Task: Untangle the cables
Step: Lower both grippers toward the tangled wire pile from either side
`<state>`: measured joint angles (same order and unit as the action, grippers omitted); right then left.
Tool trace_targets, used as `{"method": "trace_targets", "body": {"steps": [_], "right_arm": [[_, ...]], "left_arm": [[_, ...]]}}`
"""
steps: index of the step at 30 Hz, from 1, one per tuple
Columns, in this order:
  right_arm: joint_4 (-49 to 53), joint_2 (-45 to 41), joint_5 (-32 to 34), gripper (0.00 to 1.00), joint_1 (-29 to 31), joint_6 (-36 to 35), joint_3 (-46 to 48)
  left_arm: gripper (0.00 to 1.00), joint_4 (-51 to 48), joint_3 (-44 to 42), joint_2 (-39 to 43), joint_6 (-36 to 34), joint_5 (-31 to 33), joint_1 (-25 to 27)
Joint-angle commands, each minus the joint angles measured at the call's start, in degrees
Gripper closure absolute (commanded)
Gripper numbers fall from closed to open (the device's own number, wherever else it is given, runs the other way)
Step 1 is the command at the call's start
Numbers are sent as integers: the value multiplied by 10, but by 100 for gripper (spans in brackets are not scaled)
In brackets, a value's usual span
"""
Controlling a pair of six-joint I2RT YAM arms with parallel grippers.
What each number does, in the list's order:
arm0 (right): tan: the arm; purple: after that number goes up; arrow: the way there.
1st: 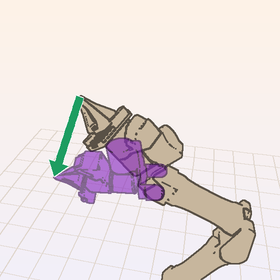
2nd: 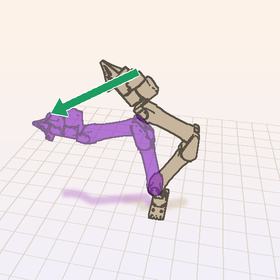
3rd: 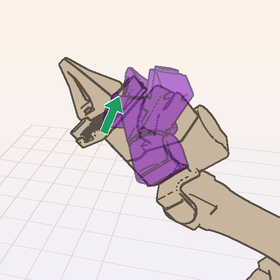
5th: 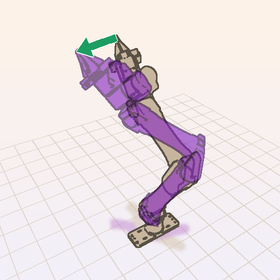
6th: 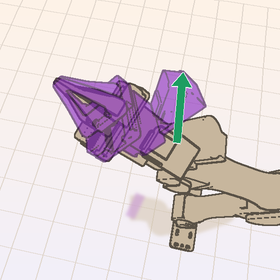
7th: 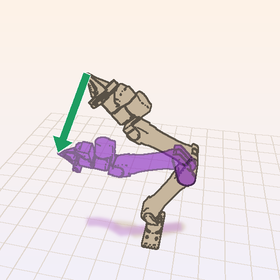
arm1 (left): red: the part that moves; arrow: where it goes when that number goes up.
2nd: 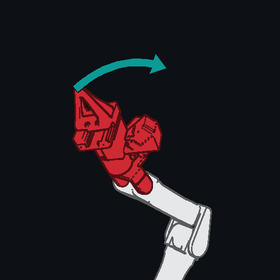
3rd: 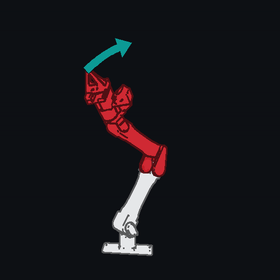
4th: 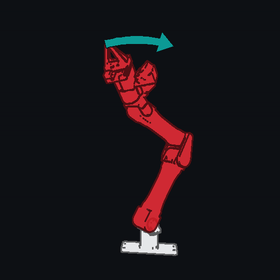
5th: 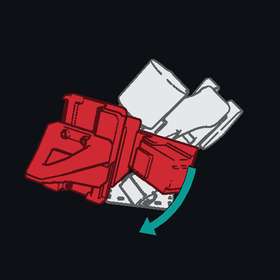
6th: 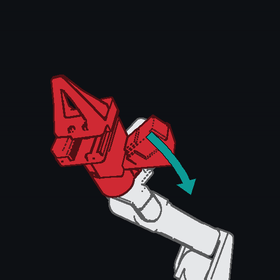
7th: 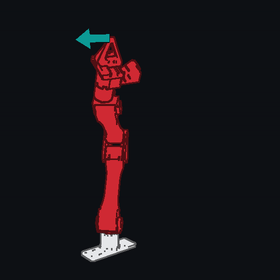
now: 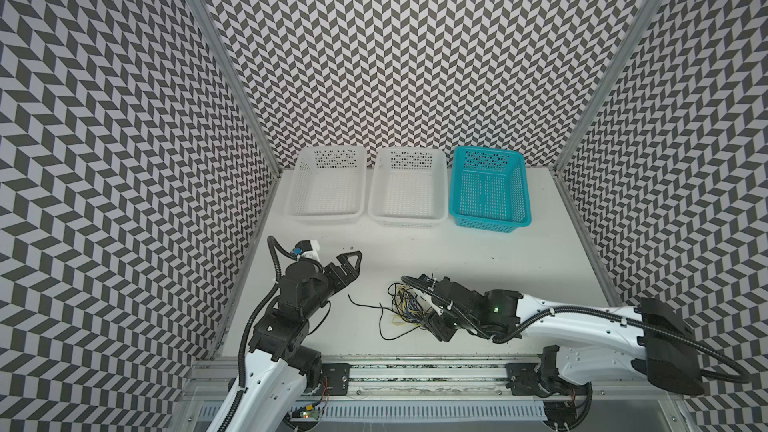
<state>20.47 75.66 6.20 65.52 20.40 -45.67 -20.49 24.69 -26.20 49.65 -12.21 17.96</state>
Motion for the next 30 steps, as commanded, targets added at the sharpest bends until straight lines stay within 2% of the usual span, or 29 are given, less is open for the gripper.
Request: {"method": "trace_targets", "body": {"steps": [1, 8, 13, 21, 30], "right_arm": [[-30, 42, 83, 51, 2, -1, -22], [-59, 101, 74, 72, -4, -9, -24], [-79, 110, 33, 99, -15, -11, -24], [-141, 0, -40, 100, -36, 5, 26], [-203, -138, -109, 100, -108, 75, 76]], "left_arm": [[0, -6, -34, 23, 50, 42, 44], [0, 29, -70, 6, 86, 98, 152], [0, 84, -82, -61, 100, 139, 226], [0, 172, -73, -159, 107, 166, 300], [0, 285, -96, -207, 118, 157, 333]]}}
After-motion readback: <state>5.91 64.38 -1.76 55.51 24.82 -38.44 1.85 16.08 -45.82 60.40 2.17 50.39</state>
